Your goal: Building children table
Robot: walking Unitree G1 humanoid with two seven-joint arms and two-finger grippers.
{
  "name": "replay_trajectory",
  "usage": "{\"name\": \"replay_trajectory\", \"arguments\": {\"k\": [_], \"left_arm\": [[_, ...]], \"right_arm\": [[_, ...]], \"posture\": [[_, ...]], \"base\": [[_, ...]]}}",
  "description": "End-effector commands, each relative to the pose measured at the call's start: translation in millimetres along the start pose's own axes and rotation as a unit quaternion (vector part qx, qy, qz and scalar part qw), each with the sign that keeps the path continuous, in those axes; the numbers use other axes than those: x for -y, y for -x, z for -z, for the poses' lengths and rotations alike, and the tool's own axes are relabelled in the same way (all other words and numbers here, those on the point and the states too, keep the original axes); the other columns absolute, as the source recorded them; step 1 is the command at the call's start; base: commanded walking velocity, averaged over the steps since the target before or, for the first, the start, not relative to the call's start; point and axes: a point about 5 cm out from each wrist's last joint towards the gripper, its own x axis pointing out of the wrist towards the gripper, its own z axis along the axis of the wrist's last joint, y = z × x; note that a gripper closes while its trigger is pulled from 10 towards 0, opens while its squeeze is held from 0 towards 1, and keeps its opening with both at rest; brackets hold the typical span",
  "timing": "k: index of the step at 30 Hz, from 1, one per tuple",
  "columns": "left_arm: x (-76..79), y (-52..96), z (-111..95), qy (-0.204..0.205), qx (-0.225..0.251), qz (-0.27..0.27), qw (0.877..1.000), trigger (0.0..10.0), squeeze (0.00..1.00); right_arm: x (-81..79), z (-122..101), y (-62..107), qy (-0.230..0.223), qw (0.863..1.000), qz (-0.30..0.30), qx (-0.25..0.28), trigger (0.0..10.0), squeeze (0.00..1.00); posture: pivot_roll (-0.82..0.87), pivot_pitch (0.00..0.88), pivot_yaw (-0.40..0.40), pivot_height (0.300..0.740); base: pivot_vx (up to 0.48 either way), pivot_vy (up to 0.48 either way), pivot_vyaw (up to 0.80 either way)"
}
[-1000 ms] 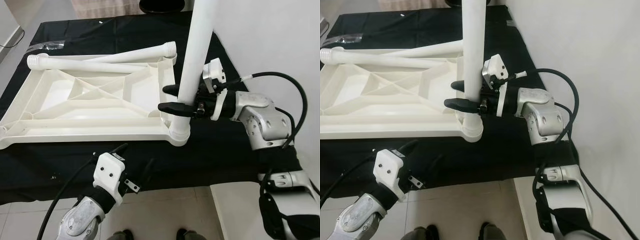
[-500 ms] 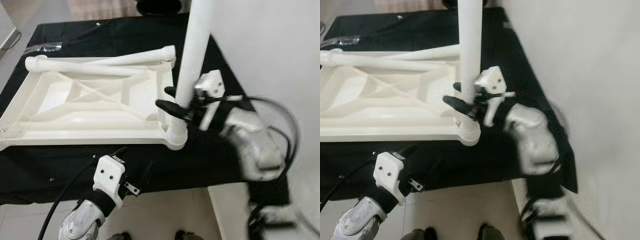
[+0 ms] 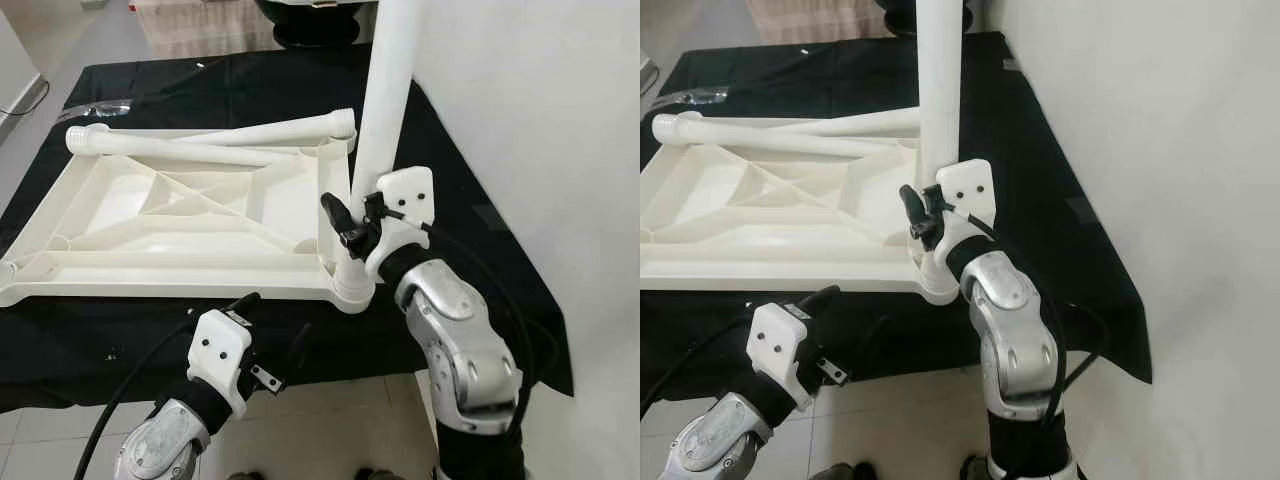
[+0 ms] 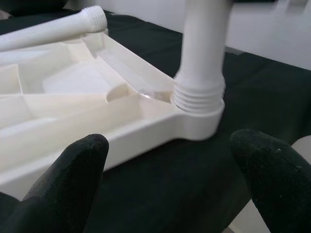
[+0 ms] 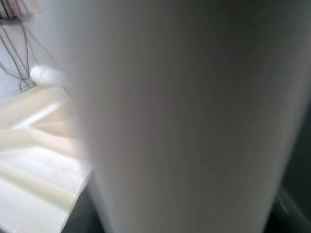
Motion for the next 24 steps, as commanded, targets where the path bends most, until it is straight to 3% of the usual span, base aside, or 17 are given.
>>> {"name": "replay_trajectory", "arguments": {"k": [1, 3, 4, 7, 8, 9, 10, 11, 12, 13, 18, 19, 20, 21, 22, 23, 24], "left_arm": [[0.8, 2.2, 2, 0.002, -0.009, 0.000, 1.000, 10.0, 0.00], [1.2, 2.0, 1, 0.003, -0.010, 0.000, 1.000, 10.0, 0.00], [1.2, 2.0, 1, 0.003, -0.010, 0.000, 1.000, 10.0, 0.00], [1.6, 1.2, 1, 0.003, -0.009, 0.000, 1.000, 10.0, 0.00], [1.6, 1.2, 1, 0.003, -0.009, 0.000, 1.000, 10.0, 0.00], [1.4, 0.7, 1, 0.003, -0.008, -0.001, 1.000, 10.0, 0.00], [1.5, 0.5, 1, 0.003, -0.008, -0.001, 1.000, 10.0, 0.00], [1.5, 0.5, 1, 0.003, -0.008, -0.001, 1.000, 10.0, 0.00], [1.5, 0.4, 1, 0.003, -0.008, -0.001, 1.000, 10.0, 0.00], [1.6, 0.3, 1, 0.003, -0.007, -0.002, 1.000, 10.0, 0.00], [2.2, -0.4, 1, 0.003, -0.006, -0.003, 1.000, 10.0, 0.00], [2.5, -0.7, 0, 0.003, -0.006, -0.004, 1.000, 10.0, 0.00], [2.5, -0.7, 0, 0.003, -0.006, -0.004, 1.000, 10.0, 0.00], [2.7, -0.9, 0, 0.003, -0.005, -0.005, 1.000, 10.0, 0.00], [2.8, -1.0, 0, 0.003, -0.005, -0.005, 1.000, 10.0, 0.00], [2.8, -1.1, 1, 0.003, -0.005, -0.006, 1.000, 10.0, 0.00], [2.8, -1.1, 1, 0.003, -0.005, -0.006, 1.000, 10.0, 0.00]], "right_arm": [[5.2, 9, -3.1, -0.019, 0.999, -0.023, -0.025, 10.0, 1.00], [2.3, -8, -2.2, -0.022, 0.996, -0.089, 0.011, 10.0, 1.00], [2.3, -8, -2.2, -0.022, 0.996, -0.089, 0.011, 10.0, 1.00], [6.1, -29, -4.4, 0.010, 0.974, -0.221, 0.053, 10.0, 0.98], [6.1, -29, -4.4, 0.010, 0.974, -0.221, 0.053, 10.0, 0.98], [11.3, -36, -6.5, 0.042, 0.953, -0.296, 0.056, 10.0, 0.00], [12.8, -39, -6.2, 0.063, 0.941, -0.326, 0.059, 10.0, 0.00], [12.8, -39, -6.2, 0.063, 0.941, -0.326, 0.059, 10.0, 0.00], [14.9, -40, -6.7, 0.082, 0.932, -0.348, 0.056, 10.0, 0.00], [18.4, -42, -7.1, 0.097, 0.913, -0.393, 0.053, 10.0, 0.00], [27.3, -51, -14.1, 0.098, 0.900, -0.420, 0.060, 10.0, 0.00], [29.7, -55, -15.6, 0.094, 0.893, -0.437, 0.062, 9.4, 0.00], [29.7, -55, -15.6, 0.094, 0.893, -0.437, 0.062, 9.4, 0.00], [30.6, -58, -15.9, 0.093, 0.885, -0.452, 0.065, 7.1, 0.00], [30.8, -60, -15.8, 0.093, 0.878, -0.464, 0.066, 3.7, 0.00], [30.9, -62, -15.2, 0.090, 0.868, -0.484, 0.068, 1.5, 0.00], [30.9, -62, -15.2, 0.090, 0.868, -0.484, 0.068, 1.5, 0.00]], "posture": [[-0.01, 0.286, -0.012, 0.740], [-0.01, 0.285, -0.014, 0.740], [-0.01, 0.285, -0.014, 0.740], [0.00, 0.281, -0.015, 0.740], [0.00, 0.281, -0.015, 0.740], [0.00, 0.280, -0.016, 0.740], [0.00, 0.278, -0.018, 0.740], [0.00, 0.278, -0.018, 0.740], [0.00, 0.278, -0.018, 0.740], [0.01, 0.278, -0.020, 0.740], [0.01, 0.280, -0.031, 0.740], [0.01, 0.275, -0.036, 0.740], [0.01, 0.275, -0.036, 0.740], [0.01, 0.275, -0.036, 0.740], [0.01, 0.275, -0.036, 0.740], [0.00, 0.273, -0.038, 0.740], [0.00, 0.273, -0.038, 0.740]], "base": [[0.000, 0.000, 0.00], [0.000, 0.000, 0.00], [0.000, 0.000, 0.00], [0.000, 0.000, 0.00], [0.000, 0.000, 0.00], [0.000, 0.000, 0.00], [0.000, 0.000, 0.00], [0.000, 0.000, 0.00], [0.000, 0.000, 0.00], [0.000, 0.000, 0.00], [0.000, 0.000, 0.00], [0.000, 0.000, 0.00], [0.000, 0.000, 0.00], [0.000, 0.000, 0.00], [0.000, 0.000, 0.00], [0.000, 0.000, 0.00], [0.000, 0.000, 0.00]]}}
